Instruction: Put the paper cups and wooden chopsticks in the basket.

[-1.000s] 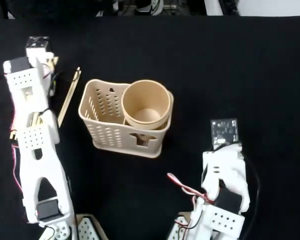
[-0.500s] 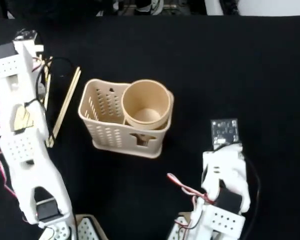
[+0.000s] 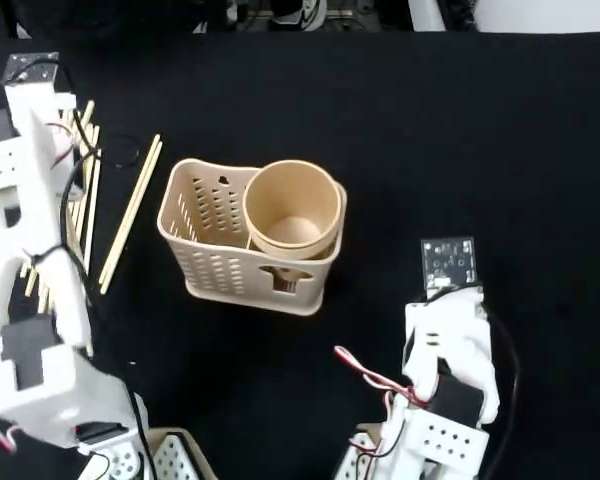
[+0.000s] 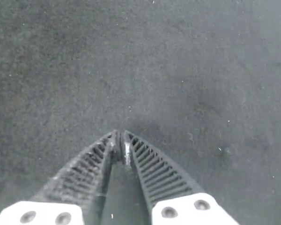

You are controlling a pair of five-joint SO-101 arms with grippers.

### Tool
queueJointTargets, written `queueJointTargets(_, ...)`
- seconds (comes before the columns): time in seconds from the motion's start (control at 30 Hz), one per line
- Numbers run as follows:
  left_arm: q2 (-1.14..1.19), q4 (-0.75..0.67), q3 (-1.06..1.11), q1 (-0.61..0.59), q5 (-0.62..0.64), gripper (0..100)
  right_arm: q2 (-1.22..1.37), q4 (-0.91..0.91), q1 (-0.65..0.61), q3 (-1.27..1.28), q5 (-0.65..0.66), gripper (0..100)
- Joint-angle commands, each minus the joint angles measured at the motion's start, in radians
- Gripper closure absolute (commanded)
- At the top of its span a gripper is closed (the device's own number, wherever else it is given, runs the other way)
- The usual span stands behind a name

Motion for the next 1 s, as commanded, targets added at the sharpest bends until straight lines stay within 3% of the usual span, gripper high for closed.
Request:
queueJointTargets(0.0, -0.198, -0.281, 0.242, -0.001, 0.006, 97, -0.074, 0.005, -0.009, -0.002, 0.009, 98.4)
queueJointTargets(0.13, -0.328, -0.46, 0.409, -0.001, 0.089, 97, -0.074, 0.005, -0.009, -0.002, 0.009, 98.4)
queueJointTargets(0.33, -0.529, -0.621, 0.556, -0.001, 0.249, 97, -0.074, 0.005, -0.009, -0.002, 0.009, 98.4)
queueJointTargets(0.97, -1.231, -0.807, 0.845, 0.001, 0.391, 97, -0.074, 0.005, -0.009, -0.002, 0.009, 98.4)
